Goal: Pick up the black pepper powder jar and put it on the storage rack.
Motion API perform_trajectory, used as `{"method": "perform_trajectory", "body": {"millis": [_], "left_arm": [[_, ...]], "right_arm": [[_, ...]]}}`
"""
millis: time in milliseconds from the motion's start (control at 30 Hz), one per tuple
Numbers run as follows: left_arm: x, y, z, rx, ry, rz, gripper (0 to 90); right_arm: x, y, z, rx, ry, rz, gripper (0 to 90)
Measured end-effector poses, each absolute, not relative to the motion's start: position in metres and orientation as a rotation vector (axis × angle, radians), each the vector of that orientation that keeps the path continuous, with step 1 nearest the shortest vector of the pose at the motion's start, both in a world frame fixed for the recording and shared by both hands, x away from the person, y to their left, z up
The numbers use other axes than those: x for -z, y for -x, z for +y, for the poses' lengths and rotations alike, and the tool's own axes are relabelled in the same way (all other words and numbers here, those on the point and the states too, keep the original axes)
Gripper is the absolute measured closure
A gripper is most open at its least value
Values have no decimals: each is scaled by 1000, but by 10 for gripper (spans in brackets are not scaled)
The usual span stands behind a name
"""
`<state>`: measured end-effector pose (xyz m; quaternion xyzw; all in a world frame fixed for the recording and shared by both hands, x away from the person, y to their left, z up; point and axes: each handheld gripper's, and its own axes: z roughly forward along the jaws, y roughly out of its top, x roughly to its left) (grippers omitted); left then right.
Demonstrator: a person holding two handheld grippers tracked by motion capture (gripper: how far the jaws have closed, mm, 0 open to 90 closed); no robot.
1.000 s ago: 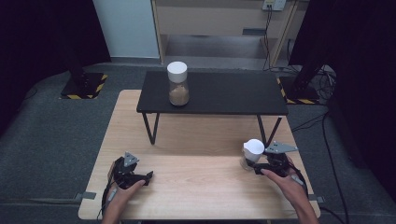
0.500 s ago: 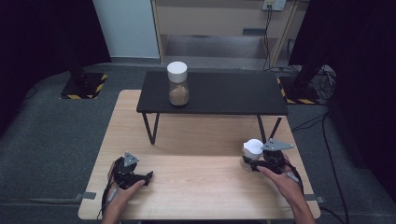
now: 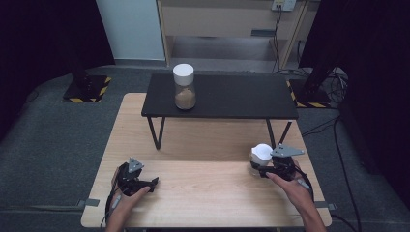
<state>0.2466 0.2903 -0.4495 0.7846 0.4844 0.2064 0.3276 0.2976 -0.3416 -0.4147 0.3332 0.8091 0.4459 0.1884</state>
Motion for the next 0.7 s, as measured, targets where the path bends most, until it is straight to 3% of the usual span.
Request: {"method": "perform_trajectory", "body": {"millis": [700], "left_arm": [[449, -247, 290, -541, -2055, 1269, 0]], "right_arm": [[367, -312, -336, -1259, -808, 2364, 316]]}}
